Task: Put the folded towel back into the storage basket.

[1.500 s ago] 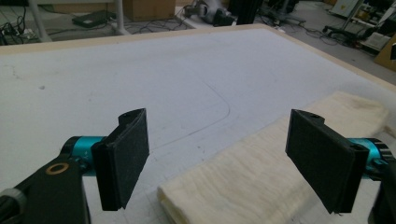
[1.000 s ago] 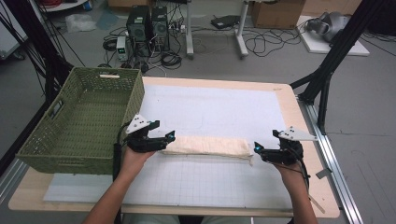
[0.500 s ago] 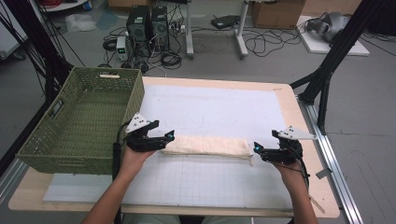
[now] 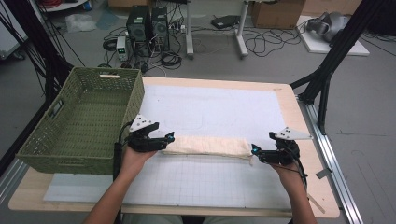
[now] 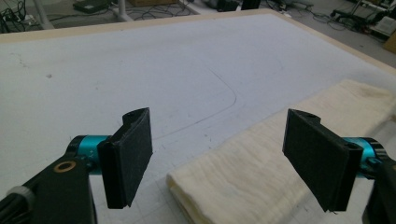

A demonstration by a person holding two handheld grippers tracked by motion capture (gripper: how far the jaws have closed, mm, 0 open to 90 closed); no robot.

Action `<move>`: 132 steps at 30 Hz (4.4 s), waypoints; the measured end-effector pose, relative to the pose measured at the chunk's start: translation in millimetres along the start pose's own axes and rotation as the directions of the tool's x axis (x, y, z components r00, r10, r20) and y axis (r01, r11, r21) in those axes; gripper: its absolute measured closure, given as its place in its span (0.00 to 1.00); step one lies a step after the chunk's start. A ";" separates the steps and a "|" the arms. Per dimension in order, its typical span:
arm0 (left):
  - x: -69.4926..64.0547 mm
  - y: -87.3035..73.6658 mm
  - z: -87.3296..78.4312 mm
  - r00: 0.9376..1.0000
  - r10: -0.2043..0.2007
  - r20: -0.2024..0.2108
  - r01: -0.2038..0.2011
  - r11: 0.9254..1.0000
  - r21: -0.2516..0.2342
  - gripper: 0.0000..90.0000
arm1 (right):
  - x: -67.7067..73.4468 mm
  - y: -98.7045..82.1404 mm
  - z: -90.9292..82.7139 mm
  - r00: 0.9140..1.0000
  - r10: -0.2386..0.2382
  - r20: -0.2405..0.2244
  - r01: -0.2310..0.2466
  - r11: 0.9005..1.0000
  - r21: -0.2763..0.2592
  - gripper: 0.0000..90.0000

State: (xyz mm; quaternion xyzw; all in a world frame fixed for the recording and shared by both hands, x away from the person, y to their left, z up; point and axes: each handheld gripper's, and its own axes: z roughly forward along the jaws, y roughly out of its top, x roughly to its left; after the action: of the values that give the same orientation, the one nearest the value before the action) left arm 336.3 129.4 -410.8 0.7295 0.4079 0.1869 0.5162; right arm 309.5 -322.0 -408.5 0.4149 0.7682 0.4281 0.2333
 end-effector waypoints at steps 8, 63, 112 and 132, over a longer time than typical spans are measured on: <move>4.0 -5.7 9.5 0.999 -0.030 -0.016 0.031 0.996 0.079 0.35 | -0.8 -1.8 4.2 1.000 0.020 -0.013 -0.020 1.000 0.011 0.13; -5.2 -38.6 17.0 1.000 -0.019 -0.007 0.020 0.976 0.215 0.91 | 28.5 -19.0 41.1 0.988 0.093 -0.126 -0.067 0.978 0.200 0.83; -13.6 36.9 -56.7 0.999 0.037 -0.032 -0.041 0.991 -0.127 0.92 | 21.8 74.2 31.9 0.996 0.012 -0.093 -0.022 0.994 -0.103 0.90; -7.2 45.8 -97.3 0.993 0.002 -0.114 -0.024 0.982 -0.186 0.92 | 35.7 126.7 56.3 0.990 -0.049 -0.130 0.031 0.990 -0.140 0.90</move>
State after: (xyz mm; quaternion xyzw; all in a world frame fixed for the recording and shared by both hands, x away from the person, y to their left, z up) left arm 282.8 176.0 -329.7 0.6686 0.4124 0.2689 0.5574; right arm 385.6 -229.4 -330.3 0.3527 0.7588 0.5021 0.2182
